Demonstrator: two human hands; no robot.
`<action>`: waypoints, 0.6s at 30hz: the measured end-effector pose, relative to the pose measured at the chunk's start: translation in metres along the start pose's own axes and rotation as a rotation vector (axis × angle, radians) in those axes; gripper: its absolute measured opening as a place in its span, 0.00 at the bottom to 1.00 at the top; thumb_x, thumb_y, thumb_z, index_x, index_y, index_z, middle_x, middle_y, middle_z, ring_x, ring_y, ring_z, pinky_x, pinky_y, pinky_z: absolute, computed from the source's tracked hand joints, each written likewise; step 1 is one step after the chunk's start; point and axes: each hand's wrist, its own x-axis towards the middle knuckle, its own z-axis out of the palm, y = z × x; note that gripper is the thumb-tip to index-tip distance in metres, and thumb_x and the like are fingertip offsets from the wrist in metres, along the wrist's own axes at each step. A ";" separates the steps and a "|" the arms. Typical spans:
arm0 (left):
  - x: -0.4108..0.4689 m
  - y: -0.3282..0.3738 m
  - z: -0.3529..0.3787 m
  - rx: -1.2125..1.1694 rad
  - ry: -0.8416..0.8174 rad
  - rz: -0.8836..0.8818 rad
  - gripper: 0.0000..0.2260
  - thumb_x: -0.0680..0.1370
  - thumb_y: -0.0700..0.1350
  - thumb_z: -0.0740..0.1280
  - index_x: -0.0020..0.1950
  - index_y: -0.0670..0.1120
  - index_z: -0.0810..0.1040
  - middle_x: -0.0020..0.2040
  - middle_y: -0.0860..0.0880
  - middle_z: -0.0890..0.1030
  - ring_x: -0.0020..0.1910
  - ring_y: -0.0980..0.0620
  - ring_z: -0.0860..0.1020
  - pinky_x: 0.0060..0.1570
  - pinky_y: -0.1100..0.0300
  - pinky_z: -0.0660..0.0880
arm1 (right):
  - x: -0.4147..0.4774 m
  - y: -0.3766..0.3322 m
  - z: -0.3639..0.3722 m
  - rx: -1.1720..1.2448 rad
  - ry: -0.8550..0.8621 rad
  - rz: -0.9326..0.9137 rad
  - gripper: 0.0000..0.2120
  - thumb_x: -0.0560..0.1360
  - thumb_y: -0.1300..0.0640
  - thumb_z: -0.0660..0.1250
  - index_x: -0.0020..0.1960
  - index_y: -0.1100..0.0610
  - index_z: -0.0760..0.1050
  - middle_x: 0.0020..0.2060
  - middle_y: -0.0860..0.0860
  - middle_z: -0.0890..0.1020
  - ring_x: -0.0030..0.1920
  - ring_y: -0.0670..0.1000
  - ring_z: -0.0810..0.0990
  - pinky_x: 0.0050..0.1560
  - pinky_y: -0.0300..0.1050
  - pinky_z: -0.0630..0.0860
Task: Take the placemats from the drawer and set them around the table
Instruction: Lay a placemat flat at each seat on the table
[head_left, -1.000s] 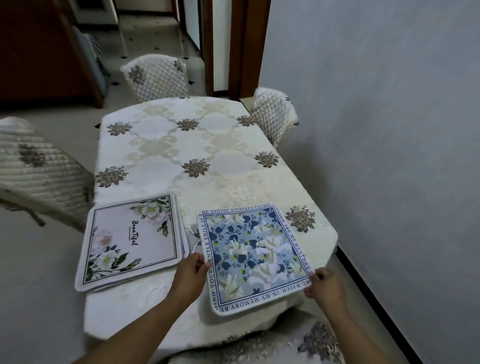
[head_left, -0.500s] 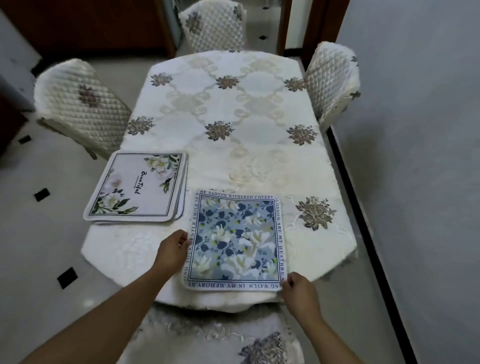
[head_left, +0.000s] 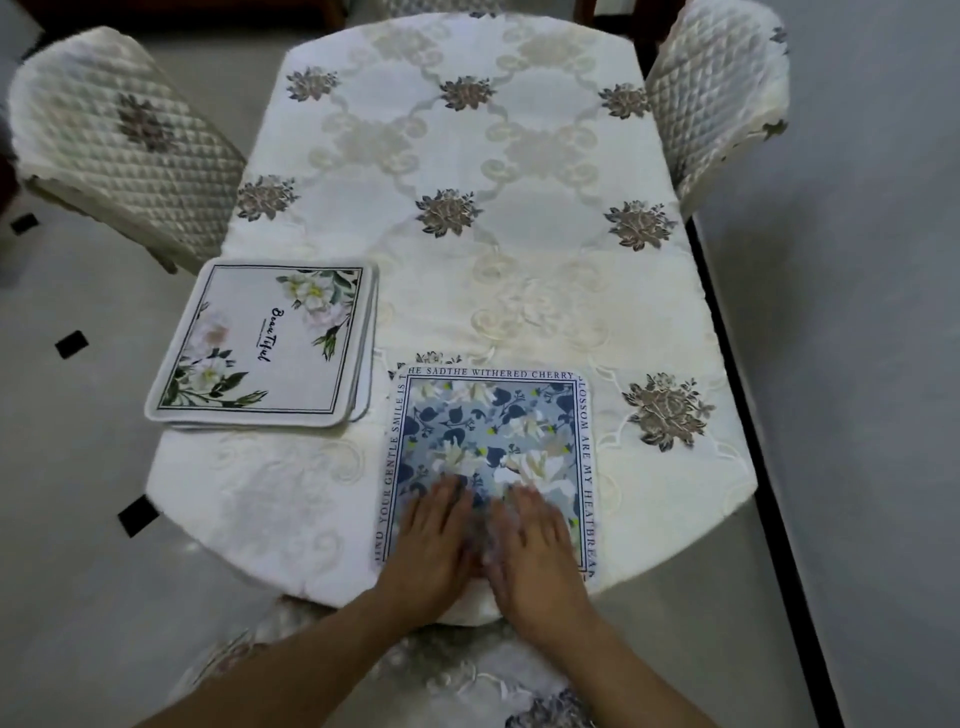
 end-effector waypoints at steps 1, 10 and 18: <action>-0.002 0.002 0.009 0.000 -0.038 0.026 0.28 0.78 0.49 0.60 0.76 0.39 0.61 0.76 0.39 0.61 0.76 0.40 0.59 0.71 0.40 0.57 | 0.005 -0.007 0.011 -0.011 -0.051 -0.041 0.30 0.78 0.46 0.56 0.76 0.57 0.59 0.76 0.59 0.63 0.77 0.60 0.58 0.72 0.58 0.54; -0.012 -0.038 0.003 0.057 -0.056 0.020 0.30 0.80 0.54 0.59 0.76 0.38 0.58 0.78 0.41 0.58 0.78 0.44 0.54 0.74 0.45 0.55 | -0.004 0.049 0.018 -0.065 -0.140 0.004 0.34 0.79 0.40 0.55 0.78 0.59 0.55 0.78 0.55 0.57 0.79 0.55 0.52 0.75 0.58 0.54; 0.031 -0.076 -0.014 -0.024 -0.051 0.047 0.28 0.82 0.51 0.52 0.77 0.37 0.54 0.78 0.39 0.54 0.78 0.43 0.50 0.75 0.45 0.51 | 0.031 0.067 -0.004 -0.002 -0.125 0.043 0.32 0.81 0.44 0.51 0.79 0.58 0.48 0.79 0.55 0.51 0.79 0.54 0.46 0.77 0.56 0.47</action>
